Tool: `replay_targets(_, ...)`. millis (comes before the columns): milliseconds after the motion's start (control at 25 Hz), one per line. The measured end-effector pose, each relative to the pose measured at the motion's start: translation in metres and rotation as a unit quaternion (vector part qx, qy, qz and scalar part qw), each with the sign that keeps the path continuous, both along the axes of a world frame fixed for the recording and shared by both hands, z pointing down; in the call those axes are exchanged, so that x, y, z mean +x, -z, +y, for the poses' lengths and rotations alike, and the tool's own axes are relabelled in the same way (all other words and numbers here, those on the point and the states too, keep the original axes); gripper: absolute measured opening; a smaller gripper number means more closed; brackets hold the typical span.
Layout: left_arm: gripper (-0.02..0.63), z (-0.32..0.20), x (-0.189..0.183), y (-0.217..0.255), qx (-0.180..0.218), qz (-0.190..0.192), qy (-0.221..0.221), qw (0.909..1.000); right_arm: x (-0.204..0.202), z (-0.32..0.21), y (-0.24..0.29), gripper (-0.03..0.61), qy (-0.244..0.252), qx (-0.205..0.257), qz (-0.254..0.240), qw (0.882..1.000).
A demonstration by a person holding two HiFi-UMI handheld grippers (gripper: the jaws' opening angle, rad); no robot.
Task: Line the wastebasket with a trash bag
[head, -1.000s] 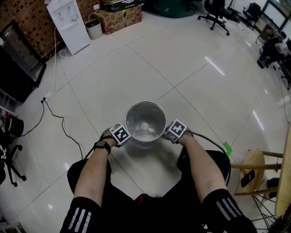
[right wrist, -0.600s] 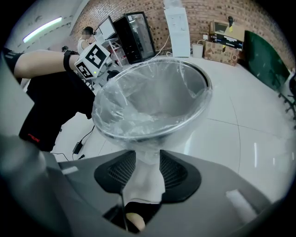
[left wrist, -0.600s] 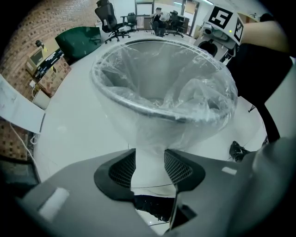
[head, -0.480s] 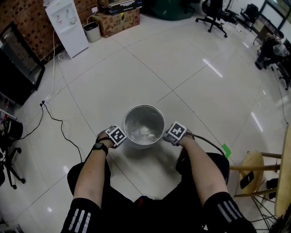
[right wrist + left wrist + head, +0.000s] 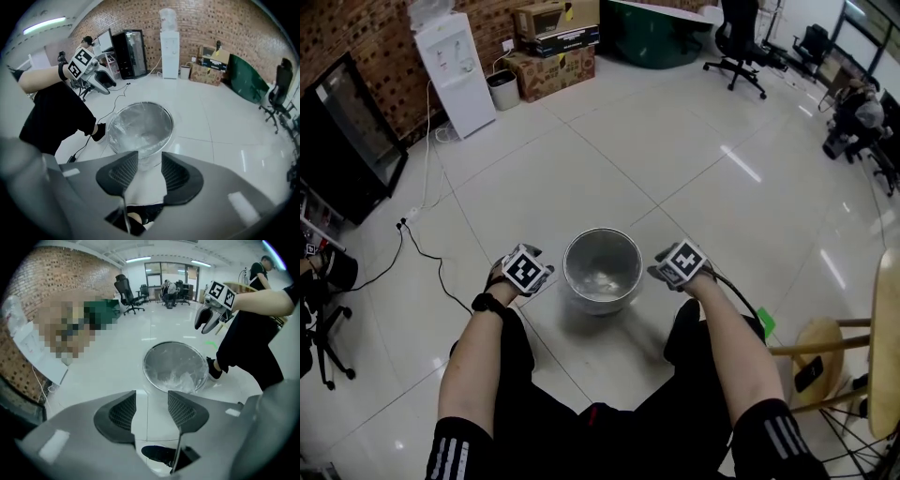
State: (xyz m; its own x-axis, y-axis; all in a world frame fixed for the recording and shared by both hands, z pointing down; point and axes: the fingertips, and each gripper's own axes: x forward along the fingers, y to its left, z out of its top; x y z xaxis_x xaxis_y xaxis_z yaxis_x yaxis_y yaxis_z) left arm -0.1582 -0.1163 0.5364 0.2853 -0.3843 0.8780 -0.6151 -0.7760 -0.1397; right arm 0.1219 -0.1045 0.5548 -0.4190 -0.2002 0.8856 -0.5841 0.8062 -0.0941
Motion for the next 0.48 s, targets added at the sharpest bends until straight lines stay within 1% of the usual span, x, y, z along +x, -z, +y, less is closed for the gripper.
replay_targets(80,0.206,0.003,0.016,0.022,0.024,0.026,-0.011,0.9993,-0.012,-0.004,0.025,0.149,0.009,0.037,-0.022,0.999)
replay_targets(120,0.200,0.003,0.026,0.034,0.040,0.040,-0.017,0.9983,-0.019,-0.006,0.038,0.116,0.013,0.057,-0.037,0.998)
replay_targets(200,0.181,0.004,0.044,0.056,0.073,0.065,-0.026,0.9949,-0.035,-0.009,0.064,0.010,0.023,0.091,-0.073,0.993)
replay_targets(320,0.159,0.007,0.062,0.084,0.107,0.108,-0.029,0.9880,-0.057,-0.010,0.092,0.006,0.041,0.118,-0.105,0.987)
replay_targets(400,0.141,0.008,0.073,0.106,0.120,0.160,-0.011,0.9798,-0.067,-0.007,0.104,0.006,0.052,0.124,-0.119,0.984)
replay_targets(480,0.134,0.008,0.083,0.127,0.126,0.222,0.008,0.9668,-0.074,-0.005,0.114,0.006,0.043,0.119,-0.159,0.979)
